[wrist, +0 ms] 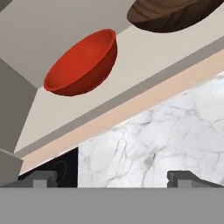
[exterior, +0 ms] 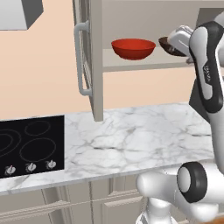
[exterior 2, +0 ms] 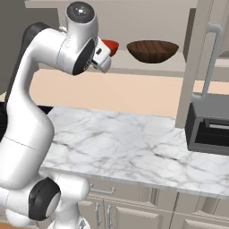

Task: Move the bowls from the cabinet to the plates on the dining table.

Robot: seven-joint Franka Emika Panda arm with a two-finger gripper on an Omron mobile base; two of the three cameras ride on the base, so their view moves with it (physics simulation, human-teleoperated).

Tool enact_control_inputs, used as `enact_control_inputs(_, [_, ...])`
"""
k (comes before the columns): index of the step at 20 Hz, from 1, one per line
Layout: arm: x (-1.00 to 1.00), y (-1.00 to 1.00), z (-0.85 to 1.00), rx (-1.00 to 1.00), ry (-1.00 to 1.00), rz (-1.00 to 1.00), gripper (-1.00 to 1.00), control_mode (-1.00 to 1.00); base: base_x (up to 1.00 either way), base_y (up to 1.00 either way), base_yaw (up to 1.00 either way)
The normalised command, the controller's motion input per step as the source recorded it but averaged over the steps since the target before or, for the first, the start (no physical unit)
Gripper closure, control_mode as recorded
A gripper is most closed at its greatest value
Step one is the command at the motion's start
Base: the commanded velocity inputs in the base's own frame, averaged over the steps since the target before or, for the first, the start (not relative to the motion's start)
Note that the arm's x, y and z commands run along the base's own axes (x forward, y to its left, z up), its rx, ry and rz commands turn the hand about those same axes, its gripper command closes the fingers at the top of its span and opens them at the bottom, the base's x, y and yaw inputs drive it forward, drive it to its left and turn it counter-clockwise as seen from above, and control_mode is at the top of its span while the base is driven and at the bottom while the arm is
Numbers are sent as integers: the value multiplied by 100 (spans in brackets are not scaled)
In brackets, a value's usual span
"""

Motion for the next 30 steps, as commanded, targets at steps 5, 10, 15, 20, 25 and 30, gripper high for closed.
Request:
enact_control_inputs(5, [59,6,0,0,0,-4,-100,-100,0,0,0])
enact_control_inputs(10, [50,9,0,0,0,-6,-100,-100,0,0,0])
enact_control_inputs(15, [38,9,-1,0,0,-8,-100,-100,0,0,0])
enact_control_inputs(20, [40,7,0,0,0,-8,-100,-100,0,0,0])
enact_control_inputs(25, [29,8,-2,0,0,-7,-100,-100,0,0,0])
enact_control_inputs(30, [17,7,-2,3,3,-2,-100,-100,0,0,0])
